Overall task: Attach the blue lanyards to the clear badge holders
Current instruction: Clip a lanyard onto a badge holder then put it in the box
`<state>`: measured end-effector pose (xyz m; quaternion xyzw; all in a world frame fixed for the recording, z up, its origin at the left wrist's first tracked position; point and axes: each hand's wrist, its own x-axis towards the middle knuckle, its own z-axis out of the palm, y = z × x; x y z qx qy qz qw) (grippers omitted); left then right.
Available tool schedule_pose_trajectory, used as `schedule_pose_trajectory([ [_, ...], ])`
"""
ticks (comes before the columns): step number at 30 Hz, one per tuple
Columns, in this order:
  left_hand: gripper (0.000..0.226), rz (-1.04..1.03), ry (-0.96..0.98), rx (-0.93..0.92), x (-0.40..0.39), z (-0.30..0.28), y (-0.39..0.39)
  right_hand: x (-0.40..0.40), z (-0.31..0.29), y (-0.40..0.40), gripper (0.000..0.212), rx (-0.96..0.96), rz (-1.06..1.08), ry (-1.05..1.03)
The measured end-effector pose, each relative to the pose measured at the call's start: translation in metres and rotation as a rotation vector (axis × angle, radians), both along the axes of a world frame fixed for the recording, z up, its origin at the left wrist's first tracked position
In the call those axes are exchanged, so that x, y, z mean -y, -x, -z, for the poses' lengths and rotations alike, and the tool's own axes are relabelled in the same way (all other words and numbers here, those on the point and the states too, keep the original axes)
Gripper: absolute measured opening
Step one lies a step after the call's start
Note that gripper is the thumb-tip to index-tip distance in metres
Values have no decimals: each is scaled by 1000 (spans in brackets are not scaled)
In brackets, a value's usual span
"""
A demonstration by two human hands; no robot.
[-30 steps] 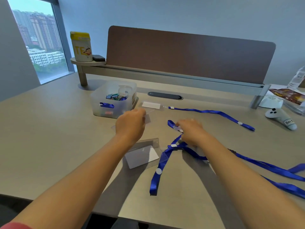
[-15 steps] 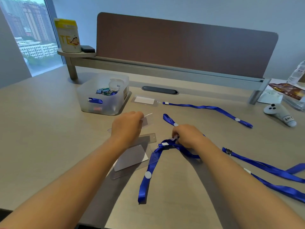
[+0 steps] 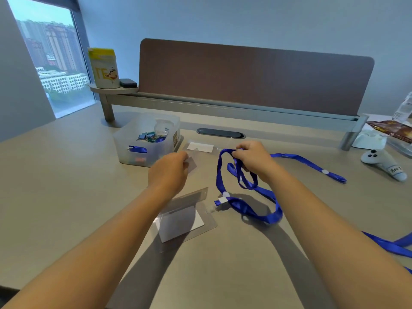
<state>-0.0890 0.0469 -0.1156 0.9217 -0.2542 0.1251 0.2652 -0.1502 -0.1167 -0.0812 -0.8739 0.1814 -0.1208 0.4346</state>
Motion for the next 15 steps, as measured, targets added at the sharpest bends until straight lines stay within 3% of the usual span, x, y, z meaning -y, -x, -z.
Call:
schedule_pose_trajectory([
  [5, 23, -55, 134, -26, -16, -17, -7, -14, -25, -8, 31, 195, 155, -263],
  [15, 25, -182, 370, -228, -67, -26, -31, -49, -27, -44, 26, 262, 201, -609],
])
